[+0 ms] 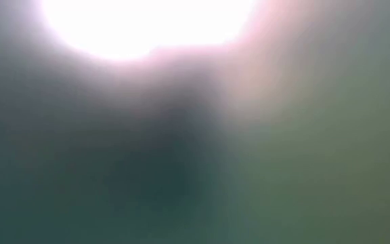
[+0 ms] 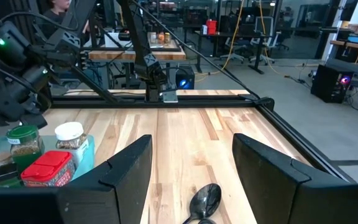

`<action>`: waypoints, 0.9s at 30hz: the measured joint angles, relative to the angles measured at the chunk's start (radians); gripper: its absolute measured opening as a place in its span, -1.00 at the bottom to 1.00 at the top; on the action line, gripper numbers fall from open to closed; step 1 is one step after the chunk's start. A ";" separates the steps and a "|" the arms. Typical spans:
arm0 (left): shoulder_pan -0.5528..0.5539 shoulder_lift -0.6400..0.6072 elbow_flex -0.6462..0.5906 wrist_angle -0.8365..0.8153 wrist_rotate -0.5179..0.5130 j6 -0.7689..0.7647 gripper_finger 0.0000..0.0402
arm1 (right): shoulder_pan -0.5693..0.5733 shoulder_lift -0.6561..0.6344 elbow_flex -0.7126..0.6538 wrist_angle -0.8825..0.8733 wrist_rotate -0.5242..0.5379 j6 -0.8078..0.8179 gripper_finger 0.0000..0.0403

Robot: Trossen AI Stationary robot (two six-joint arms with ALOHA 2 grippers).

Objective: Pick & Place Food Item
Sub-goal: Put the orange seasoning pack into the green bin

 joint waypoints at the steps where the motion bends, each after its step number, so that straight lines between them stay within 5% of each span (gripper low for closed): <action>1: 0.000 0.000 0.001 0.000 0.000 0.000 0.16 | 0.000 0.000 0.000 0.000 0.000 0.000 0.10; 27: 0.000 0.000 0.002 0.014 -0.005 0.011 0.16 | 0.000 0.000 0.000 0.000 0.000 0.000 0.10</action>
